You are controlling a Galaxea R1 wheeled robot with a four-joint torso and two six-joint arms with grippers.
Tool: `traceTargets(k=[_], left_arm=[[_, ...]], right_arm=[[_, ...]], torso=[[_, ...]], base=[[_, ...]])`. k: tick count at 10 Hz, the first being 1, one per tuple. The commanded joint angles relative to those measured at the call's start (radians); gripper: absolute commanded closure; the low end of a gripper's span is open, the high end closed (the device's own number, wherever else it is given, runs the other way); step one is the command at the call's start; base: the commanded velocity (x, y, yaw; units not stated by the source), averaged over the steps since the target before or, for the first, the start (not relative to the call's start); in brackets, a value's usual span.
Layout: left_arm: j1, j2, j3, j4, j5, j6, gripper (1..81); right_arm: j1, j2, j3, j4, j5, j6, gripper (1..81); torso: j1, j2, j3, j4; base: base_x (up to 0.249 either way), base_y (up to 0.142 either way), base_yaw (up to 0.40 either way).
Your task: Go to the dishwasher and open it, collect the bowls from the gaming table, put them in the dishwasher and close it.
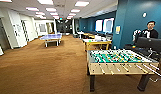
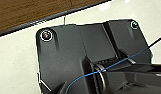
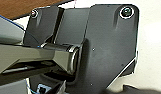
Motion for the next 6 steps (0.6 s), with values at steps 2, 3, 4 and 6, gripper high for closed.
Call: traceTargets(k=[2,3,4,6], left_arm=[[-0.059,-0.011,-0.002,-0.003,0.045,0.006,1.0],[-0.058,-0.011,-0.002,-0.003,0.045,0.006,1.0],[-0.059,-0.011,-0.002,-0.003,0.045,0.006,1.0],[-0.058,-0.011,-0.002,-0.003,0.045,0.006,1.0]], right_arm=[[0.052,0.0,0.003,-0.008,-0.056,-0.005,1.0],[0.052,0.0,0.003,-0.008,-0.056,-0.005,1.0],[0.052,0.0,0.003,-0.01,-0.056,-0.005,1.0],[0.051,0.0,0.003,-0.01,-0.056,-0.005,1.0]], torso=[[0.0,0.0,0.0,0.0],[0.0,0.0,0.0,0.0],[0.0,0.0,0.0,0.0],[0.0,0.0,0.0,0.0]], base=[[0.088,0.08,0.0],[0.088,0.08,0.0],[0.088,0.074,0.0],[0.096,0.0,0.0]])
